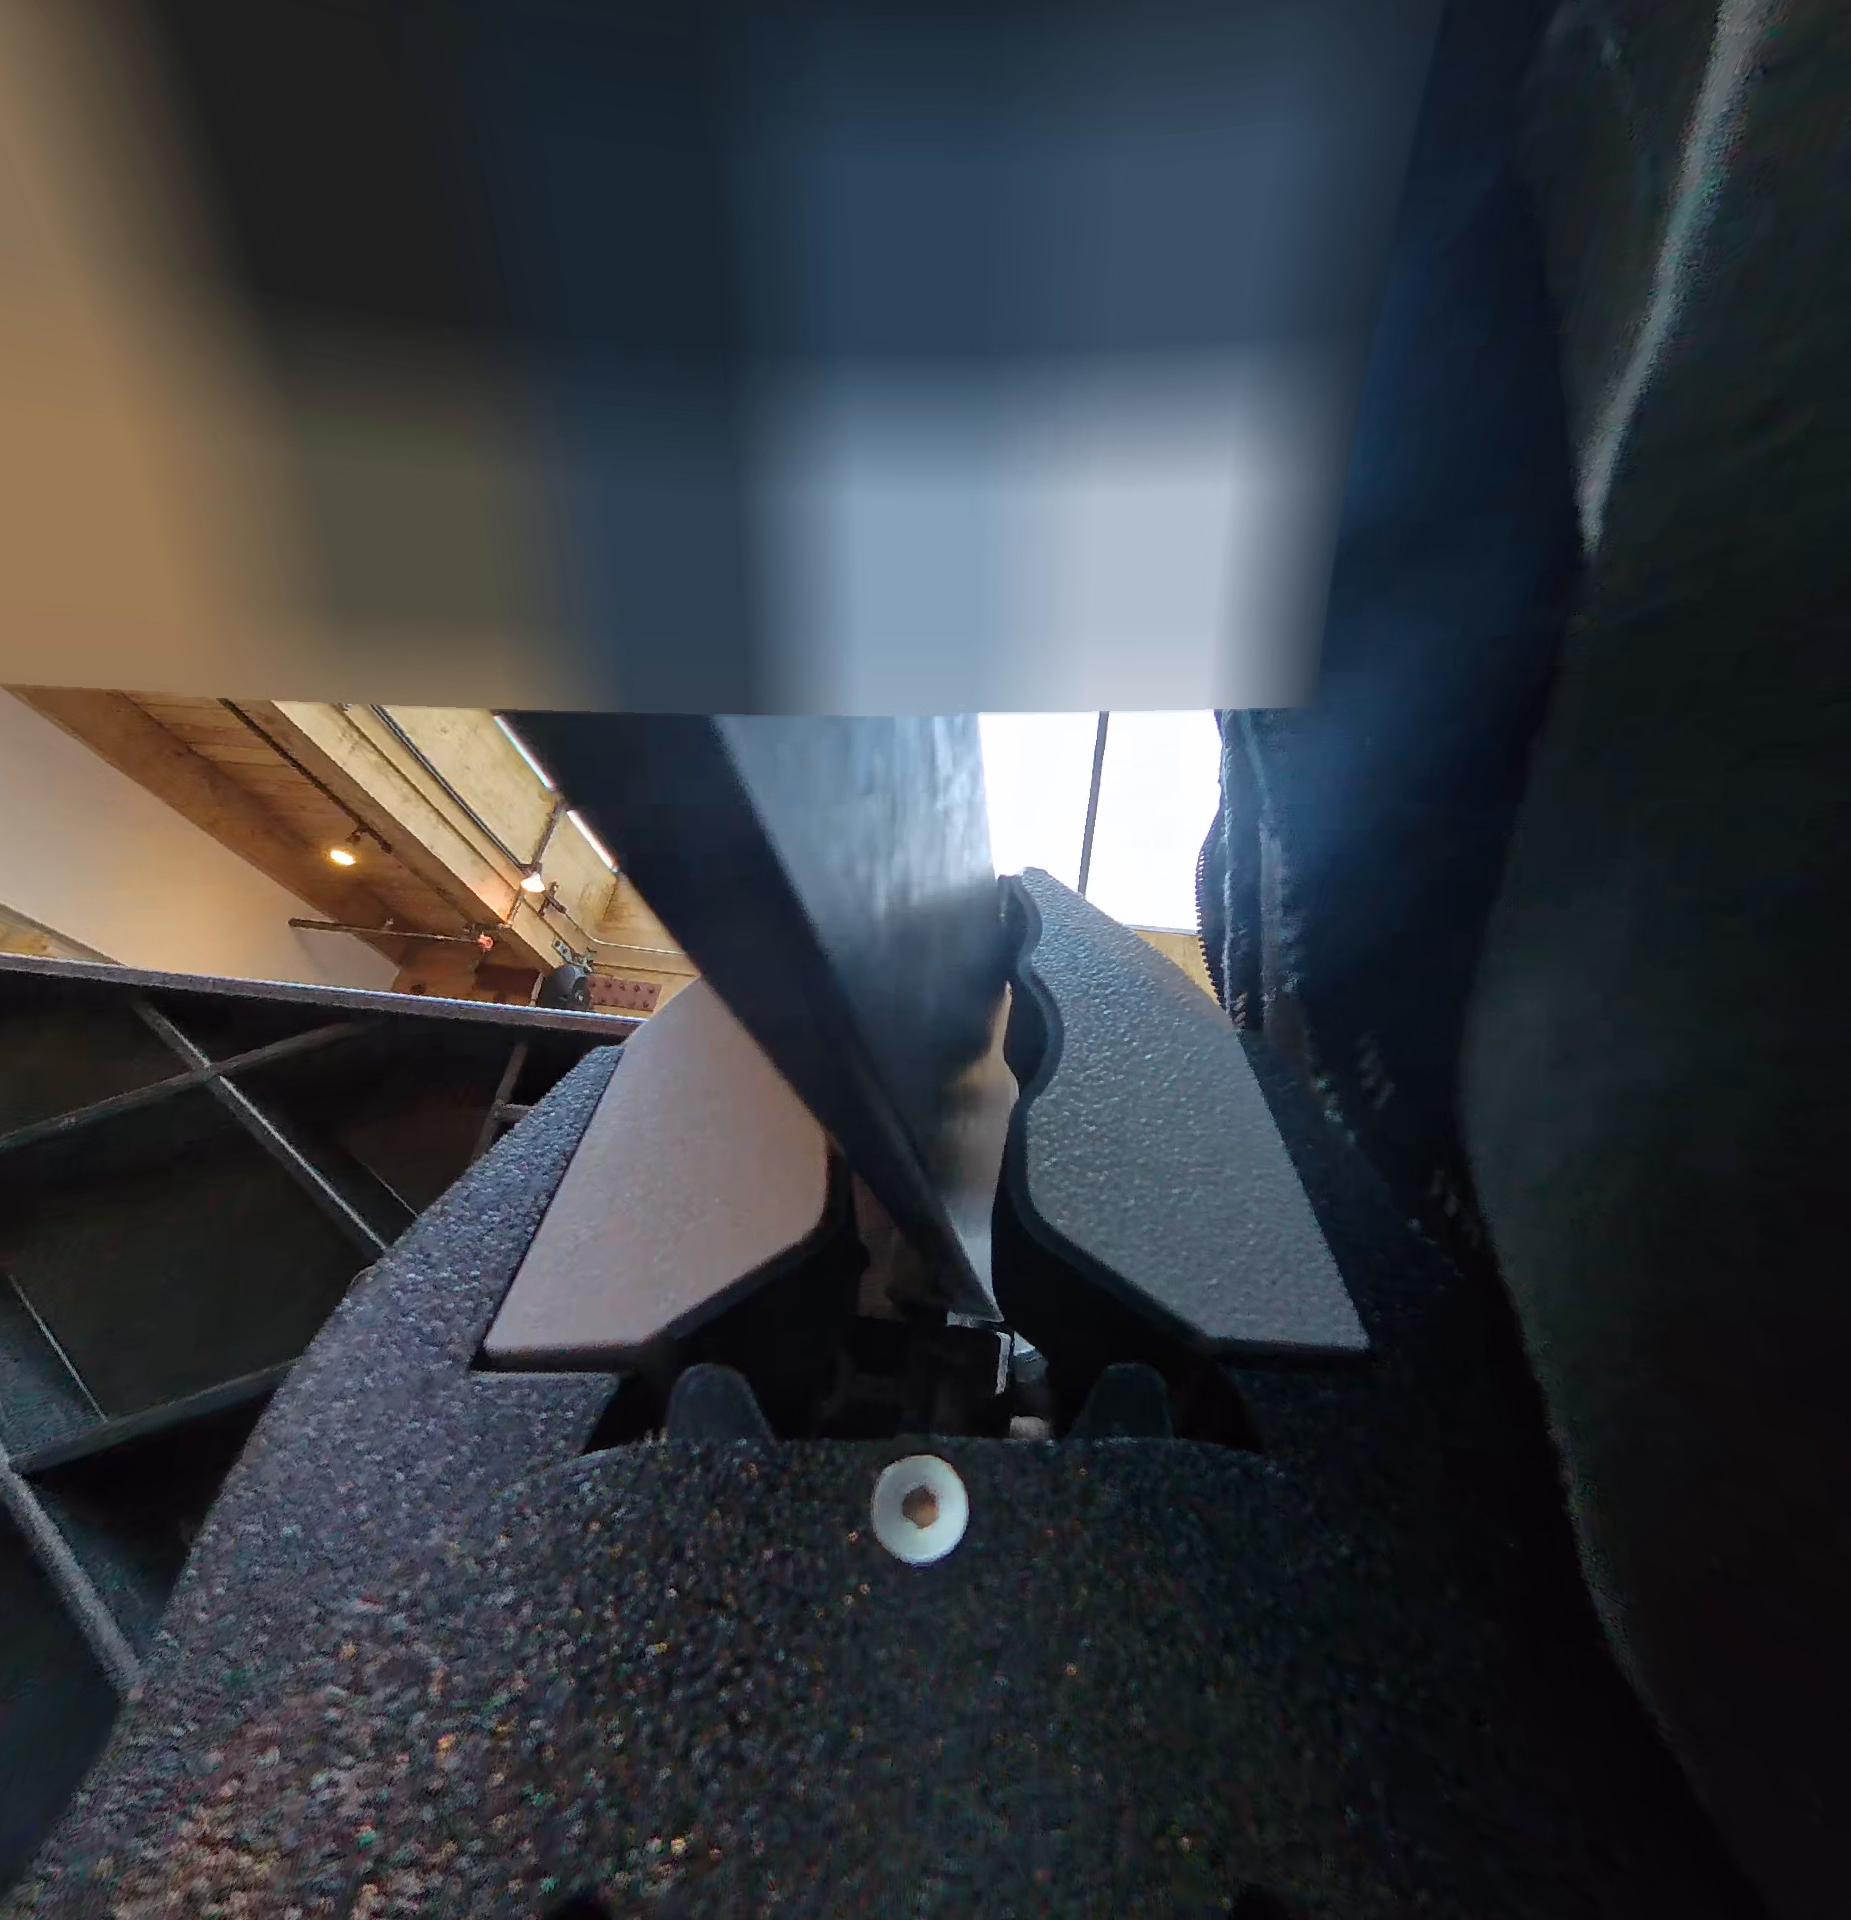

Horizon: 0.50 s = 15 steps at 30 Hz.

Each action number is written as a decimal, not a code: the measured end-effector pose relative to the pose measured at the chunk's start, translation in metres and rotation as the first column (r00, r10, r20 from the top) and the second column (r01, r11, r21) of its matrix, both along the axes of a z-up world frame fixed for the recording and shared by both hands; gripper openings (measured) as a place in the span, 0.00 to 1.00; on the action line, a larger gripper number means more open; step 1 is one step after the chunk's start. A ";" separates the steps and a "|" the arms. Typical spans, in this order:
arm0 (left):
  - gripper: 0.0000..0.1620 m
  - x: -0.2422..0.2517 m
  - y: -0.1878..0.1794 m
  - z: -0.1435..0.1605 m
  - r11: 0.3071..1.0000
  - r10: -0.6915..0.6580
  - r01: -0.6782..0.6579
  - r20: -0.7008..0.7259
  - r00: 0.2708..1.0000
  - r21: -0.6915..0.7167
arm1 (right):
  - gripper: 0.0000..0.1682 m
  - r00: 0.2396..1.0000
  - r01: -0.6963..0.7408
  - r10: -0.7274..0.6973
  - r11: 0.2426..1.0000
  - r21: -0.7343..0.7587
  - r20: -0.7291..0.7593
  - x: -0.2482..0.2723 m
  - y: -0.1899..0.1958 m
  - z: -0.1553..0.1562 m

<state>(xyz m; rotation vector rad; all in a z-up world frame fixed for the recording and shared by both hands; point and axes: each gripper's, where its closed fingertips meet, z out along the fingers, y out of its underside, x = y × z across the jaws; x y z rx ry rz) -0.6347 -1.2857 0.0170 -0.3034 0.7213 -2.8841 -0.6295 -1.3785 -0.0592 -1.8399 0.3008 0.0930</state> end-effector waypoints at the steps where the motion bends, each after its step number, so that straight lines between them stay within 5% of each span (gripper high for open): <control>1: 0.20 0.000 0.000 0.000 1.000 0.000 0.000 0.001 1.000 -0.002 | 0.18 1.000 0.002 -0.002 1.000 0.002 0.000 0.000 0.001 0.000; 15: 0.19 -0.003 -0.003 0.000 0.999 -0.035 0.035 0.046 0.998 -0.001 | 0.19 1.000 -0.007 0.007 1.000 0.020 -0.010 -0.001 0.004 0.001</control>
